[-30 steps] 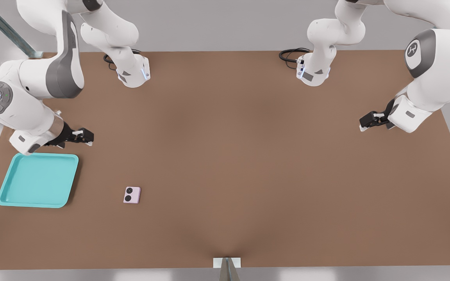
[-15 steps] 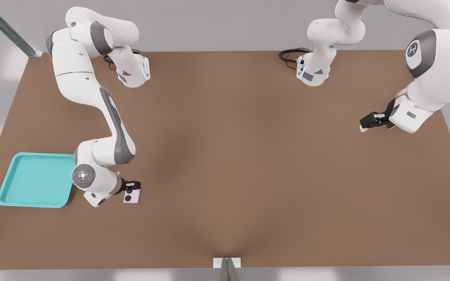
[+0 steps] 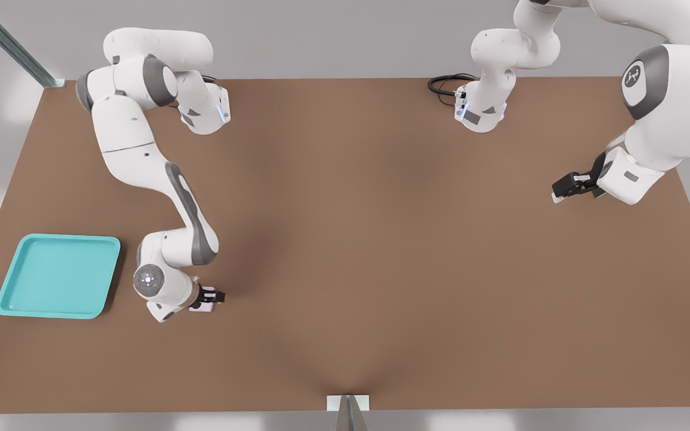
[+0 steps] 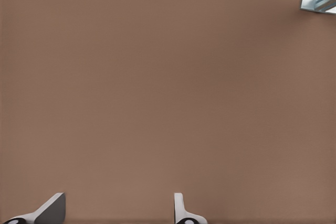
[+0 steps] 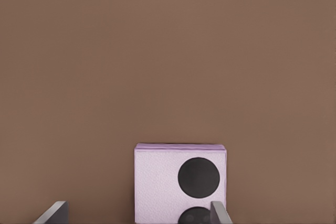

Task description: Keep left arm still and place phone on the tray with right arm

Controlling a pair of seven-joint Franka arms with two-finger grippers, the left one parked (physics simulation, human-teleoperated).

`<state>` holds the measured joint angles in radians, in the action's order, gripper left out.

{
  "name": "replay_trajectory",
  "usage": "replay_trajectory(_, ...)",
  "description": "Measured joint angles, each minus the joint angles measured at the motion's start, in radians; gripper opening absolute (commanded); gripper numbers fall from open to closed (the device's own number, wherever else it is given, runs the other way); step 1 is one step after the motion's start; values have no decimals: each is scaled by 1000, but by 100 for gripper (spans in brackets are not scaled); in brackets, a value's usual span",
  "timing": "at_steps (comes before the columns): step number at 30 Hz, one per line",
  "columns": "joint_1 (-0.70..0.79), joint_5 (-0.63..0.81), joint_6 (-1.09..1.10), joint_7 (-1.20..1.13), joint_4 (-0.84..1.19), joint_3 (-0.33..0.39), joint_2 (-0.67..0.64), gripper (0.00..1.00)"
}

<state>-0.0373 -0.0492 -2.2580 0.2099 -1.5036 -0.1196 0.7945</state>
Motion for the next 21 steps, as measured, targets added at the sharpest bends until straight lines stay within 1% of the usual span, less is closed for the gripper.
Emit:
replay_trajectory(11,19,-1,-68,4,-6,0,53,100)
replay_trajectory(21,25,-1,-81,5,-7,0,50,100)
